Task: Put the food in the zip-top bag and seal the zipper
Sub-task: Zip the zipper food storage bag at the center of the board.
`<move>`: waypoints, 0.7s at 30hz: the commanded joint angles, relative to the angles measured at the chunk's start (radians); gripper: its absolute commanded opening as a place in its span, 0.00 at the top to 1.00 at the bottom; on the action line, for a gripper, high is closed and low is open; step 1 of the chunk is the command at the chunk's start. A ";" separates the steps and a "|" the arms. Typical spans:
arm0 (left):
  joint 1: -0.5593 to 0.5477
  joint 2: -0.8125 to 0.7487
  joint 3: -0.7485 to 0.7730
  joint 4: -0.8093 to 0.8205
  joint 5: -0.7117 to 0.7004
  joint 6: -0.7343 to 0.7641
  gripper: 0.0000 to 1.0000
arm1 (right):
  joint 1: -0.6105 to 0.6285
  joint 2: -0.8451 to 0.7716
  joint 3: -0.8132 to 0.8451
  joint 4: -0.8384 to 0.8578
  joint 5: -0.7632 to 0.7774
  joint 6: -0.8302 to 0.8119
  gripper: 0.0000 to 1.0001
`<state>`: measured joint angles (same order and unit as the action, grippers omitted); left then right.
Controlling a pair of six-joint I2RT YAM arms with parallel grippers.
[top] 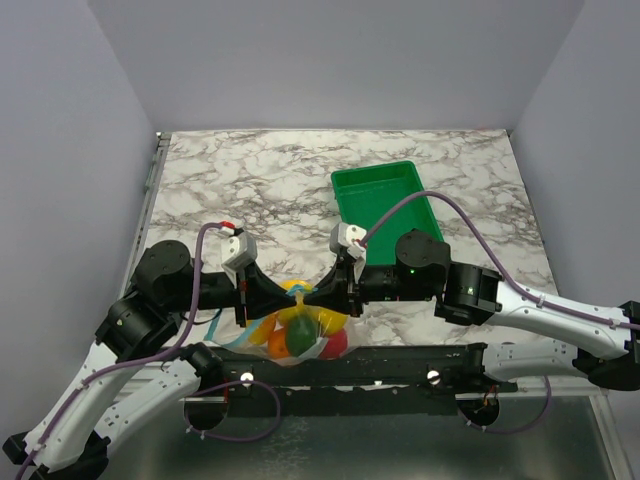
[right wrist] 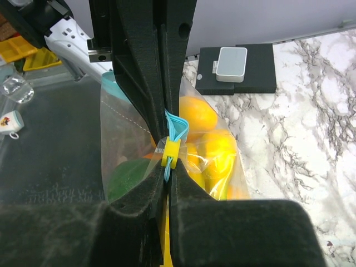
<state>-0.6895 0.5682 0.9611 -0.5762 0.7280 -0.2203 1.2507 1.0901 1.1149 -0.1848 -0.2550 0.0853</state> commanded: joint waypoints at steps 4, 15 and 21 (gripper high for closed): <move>-0.005 -0.023 -0.003 0.052 0.058 -0.008 1.00 | 0.005 -0.004 -0.007 0.048 -0.049 -0.005 0.99; -0.005 -0.027 -0.008 0.050 0.033 0.000 0.89 | 0.004 0.017 0.068 -0.100 -0.086 -0.018 0.99; -0.005 -0.009 0.005 0.050 0.047 0.018 0.64 | 0.004 0.045 0.109 -0.203 -0.115 -0.024 0.99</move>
<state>-0.6895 0.5529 0.9497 -0.5610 0.7517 -0.2192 1.2503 1.1187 1.1763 -0.3054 -0.3195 0.0761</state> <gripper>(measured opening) 0.249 0.013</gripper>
